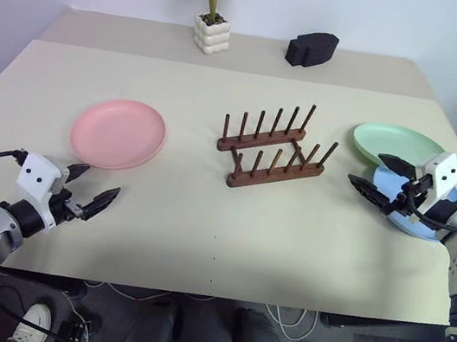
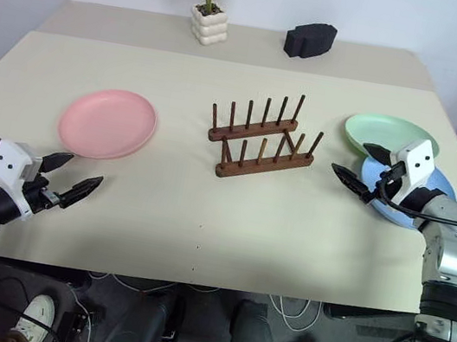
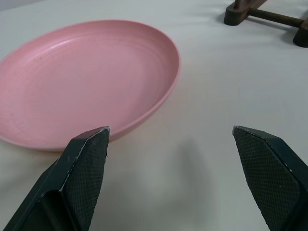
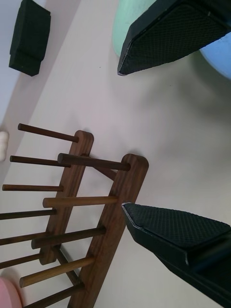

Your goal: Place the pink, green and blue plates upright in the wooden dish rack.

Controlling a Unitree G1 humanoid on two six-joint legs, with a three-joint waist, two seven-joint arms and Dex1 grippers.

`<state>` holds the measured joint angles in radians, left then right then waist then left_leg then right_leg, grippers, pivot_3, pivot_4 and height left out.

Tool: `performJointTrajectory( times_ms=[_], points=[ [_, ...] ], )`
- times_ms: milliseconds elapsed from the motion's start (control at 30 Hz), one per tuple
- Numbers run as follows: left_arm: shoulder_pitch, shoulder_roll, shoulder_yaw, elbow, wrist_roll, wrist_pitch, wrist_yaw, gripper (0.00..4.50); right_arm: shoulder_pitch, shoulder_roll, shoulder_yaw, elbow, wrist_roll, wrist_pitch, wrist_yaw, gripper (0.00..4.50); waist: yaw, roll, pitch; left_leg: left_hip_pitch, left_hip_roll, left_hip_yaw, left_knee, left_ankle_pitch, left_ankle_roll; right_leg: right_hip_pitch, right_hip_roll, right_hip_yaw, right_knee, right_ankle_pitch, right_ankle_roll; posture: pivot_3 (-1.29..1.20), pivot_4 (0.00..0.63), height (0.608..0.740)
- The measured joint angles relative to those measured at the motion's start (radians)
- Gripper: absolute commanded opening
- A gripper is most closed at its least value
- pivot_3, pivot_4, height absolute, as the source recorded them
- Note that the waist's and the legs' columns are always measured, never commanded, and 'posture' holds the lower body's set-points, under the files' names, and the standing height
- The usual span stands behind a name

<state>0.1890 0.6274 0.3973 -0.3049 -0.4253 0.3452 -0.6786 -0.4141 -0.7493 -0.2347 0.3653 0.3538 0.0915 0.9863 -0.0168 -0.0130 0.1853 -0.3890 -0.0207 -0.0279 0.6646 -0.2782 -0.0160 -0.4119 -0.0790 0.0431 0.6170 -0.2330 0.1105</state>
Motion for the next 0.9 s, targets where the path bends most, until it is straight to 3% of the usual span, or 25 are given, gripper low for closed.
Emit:
performJointTrajectory(
  times_ms=[400,633,900],
  points=[
    [-0.015,-0.005,-0.04,-0.024,0.001,0.007,0.011,4.2,-0.026,0.03,0.022,0.016,-0.02,-0.01,-0.045,4.34,0.004,0.0,0.0,0.0,0.0,0.0,0.0,0.0,0.0,0.0,0.0,0.0,0.0,0.0,0.0,0.0,0.15,0.74],
    [-0.118,-0.022,-0.223,-0.056,0.008,0.047,-0.002,4.37,-0.001,0.056,0.023,-0.064,-0.026,0.013,-0.125,4.34,0.003,0.0,0.0,0.0,0.0,0.0,0.0,0.0,0.0,0.0,0.0,0.0,0.0,0.0,0.0,0.0,0.15,0.74],
    [-0.329,-0.046,-0.435,0.042,0.114,0.071,-0.018,4.37,0.177,0.116,0.022,-0.308,-0.008,0.067,-0.213,4.34,0.006,0.0,0.0,0.0,-0.001,-0.001,0.0,0.0,0.0,0.001,0.001,0.0,0.0,0.0,0.001,0.0,0.15,0.74]
  ],
)
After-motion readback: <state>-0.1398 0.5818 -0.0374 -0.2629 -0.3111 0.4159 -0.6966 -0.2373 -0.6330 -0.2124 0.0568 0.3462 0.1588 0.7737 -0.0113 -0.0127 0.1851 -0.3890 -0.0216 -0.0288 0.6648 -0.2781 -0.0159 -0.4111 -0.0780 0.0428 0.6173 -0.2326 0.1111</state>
